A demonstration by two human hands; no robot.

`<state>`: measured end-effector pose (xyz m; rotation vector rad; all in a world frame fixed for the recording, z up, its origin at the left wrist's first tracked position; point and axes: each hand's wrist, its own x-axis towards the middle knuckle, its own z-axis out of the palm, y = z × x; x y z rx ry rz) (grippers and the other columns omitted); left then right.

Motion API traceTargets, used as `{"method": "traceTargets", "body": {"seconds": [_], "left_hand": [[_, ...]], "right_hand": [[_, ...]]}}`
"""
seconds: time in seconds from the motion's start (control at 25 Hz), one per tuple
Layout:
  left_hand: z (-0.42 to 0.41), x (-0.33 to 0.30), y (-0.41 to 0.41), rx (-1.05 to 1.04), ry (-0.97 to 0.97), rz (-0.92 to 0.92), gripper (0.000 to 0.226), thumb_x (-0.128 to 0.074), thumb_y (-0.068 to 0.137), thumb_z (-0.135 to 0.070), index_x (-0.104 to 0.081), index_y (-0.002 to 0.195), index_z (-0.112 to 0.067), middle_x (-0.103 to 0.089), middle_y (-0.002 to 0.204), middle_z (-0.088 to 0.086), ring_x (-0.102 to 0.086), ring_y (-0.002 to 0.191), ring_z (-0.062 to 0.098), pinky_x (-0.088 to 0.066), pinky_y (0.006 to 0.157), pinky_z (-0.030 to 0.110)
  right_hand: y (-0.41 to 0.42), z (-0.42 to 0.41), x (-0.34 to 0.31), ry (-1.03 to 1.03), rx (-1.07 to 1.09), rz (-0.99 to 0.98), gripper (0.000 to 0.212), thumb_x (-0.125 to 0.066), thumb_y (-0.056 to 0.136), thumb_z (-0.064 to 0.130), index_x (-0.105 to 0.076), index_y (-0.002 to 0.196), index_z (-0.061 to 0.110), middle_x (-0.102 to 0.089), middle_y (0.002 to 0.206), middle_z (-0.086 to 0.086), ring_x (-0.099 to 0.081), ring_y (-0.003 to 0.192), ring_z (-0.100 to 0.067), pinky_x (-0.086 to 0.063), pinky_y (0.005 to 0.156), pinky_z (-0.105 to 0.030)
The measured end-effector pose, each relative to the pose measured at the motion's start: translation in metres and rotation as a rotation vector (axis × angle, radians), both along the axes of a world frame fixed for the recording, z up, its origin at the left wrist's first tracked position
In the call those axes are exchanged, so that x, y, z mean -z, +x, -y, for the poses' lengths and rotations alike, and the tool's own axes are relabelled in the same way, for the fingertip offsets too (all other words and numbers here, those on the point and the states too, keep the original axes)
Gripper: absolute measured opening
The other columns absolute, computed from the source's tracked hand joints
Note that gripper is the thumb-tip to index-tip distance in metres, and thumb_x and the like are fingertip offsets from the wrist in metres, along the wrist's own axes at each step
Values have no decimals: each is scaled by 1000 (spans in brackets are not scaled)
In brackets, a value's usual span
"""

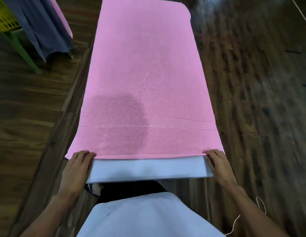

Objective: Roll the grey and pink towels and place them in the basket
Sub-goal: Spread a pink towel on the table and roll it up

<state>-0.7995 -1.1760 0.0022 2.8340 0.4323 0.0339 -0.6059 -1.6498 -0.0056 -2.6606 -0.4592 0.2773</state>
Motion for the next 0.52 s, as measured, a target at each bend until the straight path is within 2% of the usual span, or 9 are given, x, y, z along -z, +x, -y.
{"method": "traceTargets", "body": {"seconds": [0.08,0.16,0.28,0.36,0.44,0.52], "left_hand": [[-4,-3,-1,12,-41,-14,52,-69,72,10,-61,120,-11,-57,118,6,-48,111,22,-51,84,42],[-15,-5,6,42,-123,-56,47,-63,77,8,-61,118,-14,-57,116,2,-50,109,19,-49,86,39],[-39,-4,25,51,-217,-91,24,-58,89,-5,-63,109,-19,-58,106,-3,-58,96,20,-49,80,38],[-47,-2,34,41,-250,-54,14,-62,90,-12,-63,101,-21,-53,101,-7,-60,87,16,-51,75,38],[-46,0,39,53,-199,-26,10,-67,86,-11,-65,94,-16,-50,98,-4,-57,84,19,-52,71,39],[-39,-1,38,19,-44,-17,7,-69,84,-11,-67,90,-13,-53,96,4,-49,85,26,-48,67,43]], "right_hand": [[6,6,-1,0,-34,-11,29,-59,91,3,-63,117,17,-64,121,-2,-57,107,-22,-51,92,-41],[16,8,-7,-19,-42,-53,24,-58,94,7,-65,115,17,-67,117,-1,-60,102,-19,-51,89,-37],[30,3,-11,-22,42,-134,16,-59,94,9,-66,106,17,-70,106,1,-62,92,-14,-52,82,-28],[35,-2,-10,-3,120,-161,12,-64,92,11,-63,99,21,-69,99,2,-62,85,-12,-54,79,-27],[36,-7,-6,-22,181,-108,12,-68,89,14,-62,93,24,-68,99,0,-61,83,-15,-57,78,-33],[32,-8,0,-169,191,76,9,-73,85,18,-68,90,23,-67,101,-4,-57,87,-20,-56,75,-41]]}}
